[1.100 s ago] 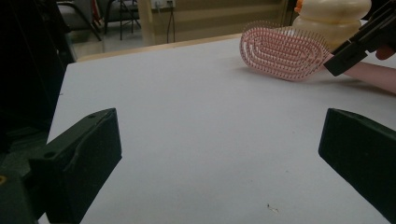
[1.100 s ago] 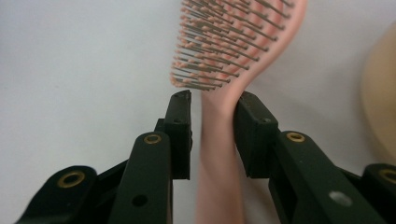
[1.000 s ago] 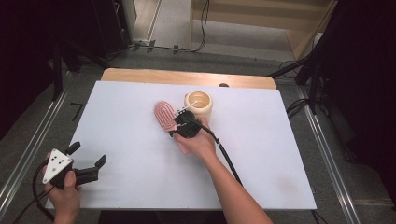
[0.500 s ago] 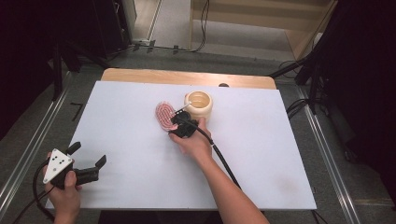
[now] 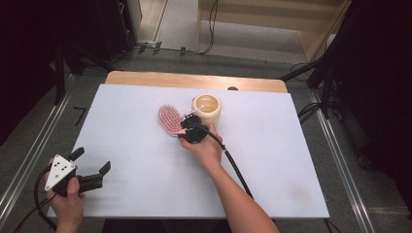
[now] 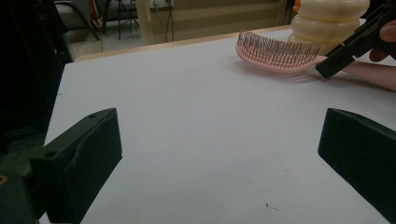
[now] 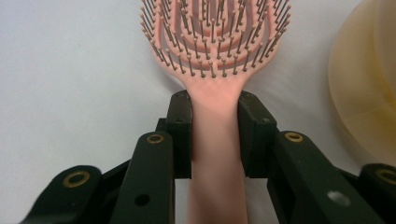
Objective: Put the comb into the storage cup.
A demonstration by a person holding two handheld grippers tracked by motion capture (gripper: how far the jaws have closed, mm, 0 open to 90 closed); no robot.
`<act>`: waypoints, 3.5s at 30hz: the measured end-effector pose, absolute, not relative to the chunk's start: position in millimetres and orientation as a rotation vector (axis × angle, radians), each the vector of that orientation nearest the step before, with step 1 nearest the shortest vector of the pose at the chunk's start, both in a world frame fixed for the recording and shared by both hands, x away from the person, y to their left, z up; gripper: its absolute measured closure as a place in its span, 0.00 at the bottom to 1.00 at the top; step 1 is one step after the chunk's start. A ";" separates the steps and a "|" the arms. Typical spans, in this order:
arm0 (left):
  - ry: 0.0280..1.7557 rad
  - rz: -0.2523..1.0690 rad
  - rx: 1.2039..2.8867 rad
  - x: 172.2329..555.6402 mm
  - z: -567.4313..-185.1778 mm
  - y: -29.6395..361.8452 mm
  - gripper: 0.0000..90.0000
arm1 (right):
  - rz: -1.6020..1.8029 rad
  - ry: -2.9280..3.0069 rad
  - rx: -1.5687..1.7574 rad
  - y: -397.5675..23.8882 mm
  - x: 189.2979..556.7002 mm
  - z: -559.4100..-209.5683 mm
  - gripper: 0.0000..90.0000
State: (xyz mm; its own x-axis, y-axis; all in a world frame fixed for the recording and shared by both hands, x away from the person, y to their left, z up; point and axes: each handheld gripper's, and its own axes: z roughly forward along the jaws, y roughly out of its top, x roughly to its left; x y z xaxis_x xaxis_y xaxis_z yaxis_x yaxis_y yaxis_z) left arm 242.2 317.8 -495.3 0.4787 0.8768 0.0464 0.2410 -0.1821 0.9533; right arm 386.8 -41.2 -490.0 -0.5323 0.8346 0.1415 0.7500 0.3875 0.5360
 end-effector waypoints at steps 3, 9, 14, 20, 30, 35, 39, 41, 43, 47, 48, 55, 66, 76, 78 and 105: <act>0.962 0.769 1.694 242.2 -495.3 317.8 0.00 | 0.916 2.471 1.431 -43.5 384.6 -488.9 0.75; 0.962 0.770 1.691 242.1 -495.2 317.7 0.00 | 0.998 2.429 1.373 -45.4 378.3 -484.2 0.75; 0.955 0.781 1.703 241.7 -494.4 316.5 0.00 | 1.082 2.376 1.333 -49.7 372.3 -476.4 0.75; 0.953 0.801 1.696 240.2 -492.4 314.9 0.00 | 1.189 2.316 1.261 -54.9 363.9 -466.9 0.75; 0.924 0.751 1.706 239.6 -487.0 294.5 0.00 | 1.308 2.261 1.199 -61.3 350.5 -456.7 0.75; 0.884 0.697 1.692 239.7 -476.8 278.6 0.00 | 1.339 2.236 1.160 -65.9 344.2 -450.9 0.75; 0.859 0.672 1.685 243.0 -467.2 266.9 0.00 | 1.377 2.206 1.144 -71.3 338.4 -446.1 0.75; 0.849 0.658 1.687 245.6 -463.9 261.8 0.00 | 1.390 2.196 1.139 -73.8 334.6 -444.2 0.75; 0.839 0.636 1.689 249.3 -460.0 255.5 0.00 | 1.403 2.189 1.126 -76.3 330.9 -443.2 0.75; 0.818 0.602 1.685 255.4 -453.5 244.5 0.00 | 1.419 2.179 1.112 -80.4 325.0 -443.3 0.75; 0.811 0.587 1.683 257.4 -451.2 240.4 0.00 | 1.421 2.174 1.116 -81.2 323.5 -443.6 0.75; 0.787 0.525 1.667 270.6 -437.8 218.3 0.00 | 1.452 2.160 1.097 -86.8 314.2 -446.1 0.75; 0.729 0.445 1.657 290.2 -425.5 181.9 0.00 | 1.483 2.137 1.059 -98.7 298.2 -448.7 0.75; 0.702 0.359 1.637 300.3 -419.5 157.3 0.06 | 1.495 2.111 1.034 -110.8 286.9 -457.1 0.75; 0.688 0.352 1.635 300.7 -418.6 153.0 0.07 | 1.500 2.117 1.030 -113.2 284.4 -459.4 0.75; 0.775 0.117 1.647 319.5 -416.5 114.3 0.40 | 1.584 2.074 0.925 -113.6 259.3 -464.2 0.75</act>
